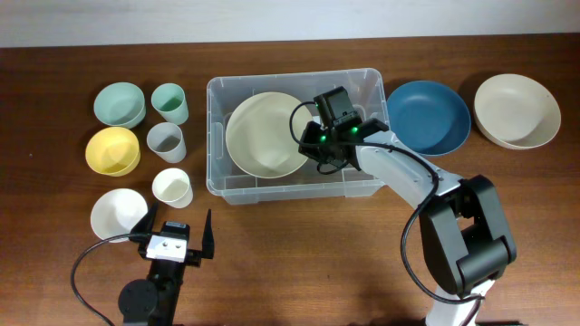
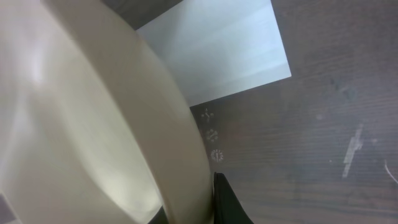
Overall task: Pack container
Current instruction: 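Lower the cream bowl into the container and open the right gripper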
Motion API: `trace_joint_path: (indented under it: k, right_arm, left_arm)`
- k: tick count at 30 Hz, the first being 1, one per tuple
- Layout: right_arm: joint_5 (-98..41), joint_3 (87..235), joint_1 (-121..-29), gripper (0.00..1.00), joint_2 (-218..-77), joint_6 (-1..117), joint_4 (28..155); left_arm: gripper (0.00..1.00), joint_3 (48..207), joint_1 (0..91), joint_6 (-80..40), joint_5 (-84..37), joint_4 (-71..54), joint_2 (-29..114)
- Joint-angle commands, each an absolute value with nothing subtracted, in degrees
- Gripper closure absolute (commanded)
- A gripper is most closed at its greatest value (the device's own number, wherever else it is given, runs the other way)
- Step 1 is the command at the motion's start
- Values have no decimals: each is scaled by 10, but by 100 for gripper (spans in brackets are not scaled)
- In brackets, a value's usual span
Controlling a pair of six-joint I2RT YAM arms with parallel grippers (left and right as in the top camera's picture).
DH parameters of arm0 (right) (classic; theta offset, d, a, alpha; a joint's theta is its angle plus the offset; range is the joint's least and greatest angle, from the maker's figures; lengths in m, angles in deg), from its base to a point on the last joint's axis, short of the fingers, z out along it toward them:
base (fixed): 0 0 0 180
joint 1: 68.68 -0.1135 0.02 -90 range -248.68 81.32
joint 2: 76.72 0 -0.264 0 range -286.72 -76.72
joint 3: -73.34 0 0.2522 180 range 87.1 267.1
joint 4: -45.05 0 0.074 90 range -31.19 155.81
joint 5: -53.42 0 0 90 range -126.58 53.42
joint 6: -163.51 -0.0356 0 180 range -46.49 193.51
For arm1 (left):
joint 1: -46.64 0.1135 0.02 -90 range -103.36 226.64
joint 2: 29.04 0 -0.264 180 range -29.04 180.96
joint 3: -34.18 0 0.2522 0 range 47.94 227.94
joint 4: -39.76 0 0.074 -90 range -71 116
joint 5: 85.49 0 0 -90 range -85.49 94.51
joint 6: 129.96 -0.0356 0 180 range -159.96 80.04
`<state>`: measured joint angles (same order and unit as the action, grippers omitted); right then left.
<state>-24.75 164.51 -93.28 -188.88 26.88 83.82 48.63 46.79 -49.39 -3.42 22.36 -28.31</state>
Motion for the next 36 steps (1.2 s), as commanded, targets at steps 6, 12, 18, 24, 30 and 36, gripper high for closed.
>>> trace_joint_path:
  k: [6, 12, 18, 24, 30, 36]
  right_arm:
    - [-246, 1649, -938, 91, -1888, 264, 835]
    - [-221, 1649, -938, 91, -1888, 264, 835]
    - [-202, 1649, -938, 75, -1888, 264, 835]
    - [-198, 1649, -938, 51, -1888, 265, 836]
    - [-199, 1649, -938, 42, -1887, 302, 825]
    - [-207, 1649, -934, 40, -1887, 307, 823]
  left_arm:
    - [0, 485, 472, -499, -32, 221, -287]
    - [0, 485, 472, -499, -32, 221, -287]
    - [1, 485, 472, -499, -32, 221, -287]
    - [1, 485, 472, -499, -32, 221, -287]
    - [1, 485, 472, -499, -32, 221, -287]
    - [1, 485, 472, -499, -32, 221, -287]
